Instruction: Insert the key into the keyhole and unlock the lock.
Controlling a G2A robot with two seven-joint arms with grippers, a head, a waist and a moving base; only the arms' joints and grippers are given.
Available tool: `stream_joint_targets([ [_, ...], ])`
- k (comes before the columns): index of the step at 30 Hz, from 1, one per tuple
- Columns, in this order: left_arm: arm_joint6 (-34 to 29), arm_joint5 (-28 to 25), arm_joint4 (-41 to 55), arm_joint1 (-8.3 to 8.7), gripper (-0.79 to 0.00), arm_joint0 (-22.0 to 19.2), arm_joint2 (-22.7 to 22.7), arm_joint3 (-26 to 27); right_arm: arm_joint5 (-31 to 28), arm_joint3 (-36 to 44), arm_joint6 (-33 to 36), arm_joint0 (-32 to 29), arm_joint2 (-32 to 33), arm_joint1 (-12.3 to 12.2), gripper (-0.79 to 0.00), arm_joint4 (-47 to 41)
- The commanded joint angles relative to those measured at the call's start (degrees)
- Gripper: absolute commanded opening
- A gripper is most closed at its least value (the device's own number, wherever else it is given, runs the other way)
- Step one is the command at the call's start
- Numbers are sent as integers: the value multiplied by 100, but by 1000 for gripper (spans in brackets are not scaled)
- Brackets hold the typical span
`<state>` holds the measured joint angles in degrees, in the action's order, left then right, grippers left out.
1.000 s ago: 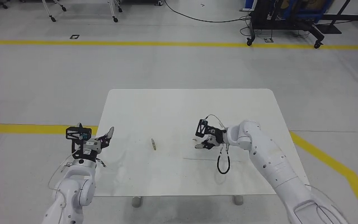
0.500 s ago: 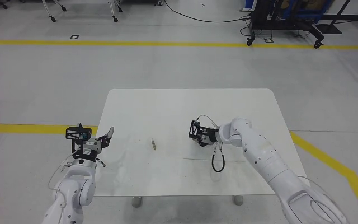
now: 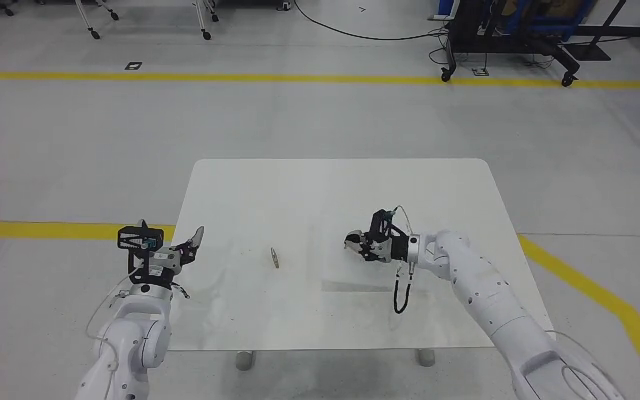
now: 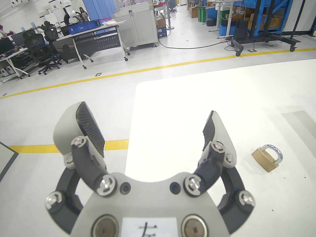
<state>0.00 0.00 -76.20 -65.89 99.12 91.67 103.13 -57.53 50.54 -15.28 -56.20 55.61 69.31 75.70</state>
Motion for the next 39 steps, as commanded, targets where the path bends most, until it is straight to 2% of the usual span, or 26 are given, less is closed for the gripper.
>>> stream_joint_targets([
  [1,0,0,0,0,0,0,0,0,-47,-297,-220,44,-64,26,-785,-29],
  [9,0,0,13,-1,0,-2,0,2,-47,-297,-220,44,-64,26,-785,-29],
  [12,-235,-266,-153,-2,0,-146,-198,254,-47,-86,-388,-85,-144,28,-785,-153],
  [14,-594,-677,-205,-5,0,-416,-480,369,-47,-153,-474,-85,-141,2,-785,-163],
  [17,-1297,-1200,-393,-24,0,-1063,-1006,398,-47,-181,-840,-94,-254,9,-785,-252],
  [21,-2030,-1429,-467,-124,0,-2083,-1803,166,-47,-473,-1242,17,-378,15,-785,-127],
  [26,-2943,-1618,-484,-333,0,-3256,-2944,-618,-47,-891,-1741,154,-539,56,-785,-19],
  [30,-3399,-1727,-457,-559,0,-3993,-3832,-1483,-47,-1137,-2276,267,-712,64,-785,112],
  [35,-3477,-1599,-379,-861,0,-4641,-4612,-2536,-47,-1436,-2727,449,-930,103,-785,214],
  [39,-3397,-1311,-451,-1057,0,-5011,-4936,-3196,-47,-1699,-2967,597,-1029,165,-785,179],
])
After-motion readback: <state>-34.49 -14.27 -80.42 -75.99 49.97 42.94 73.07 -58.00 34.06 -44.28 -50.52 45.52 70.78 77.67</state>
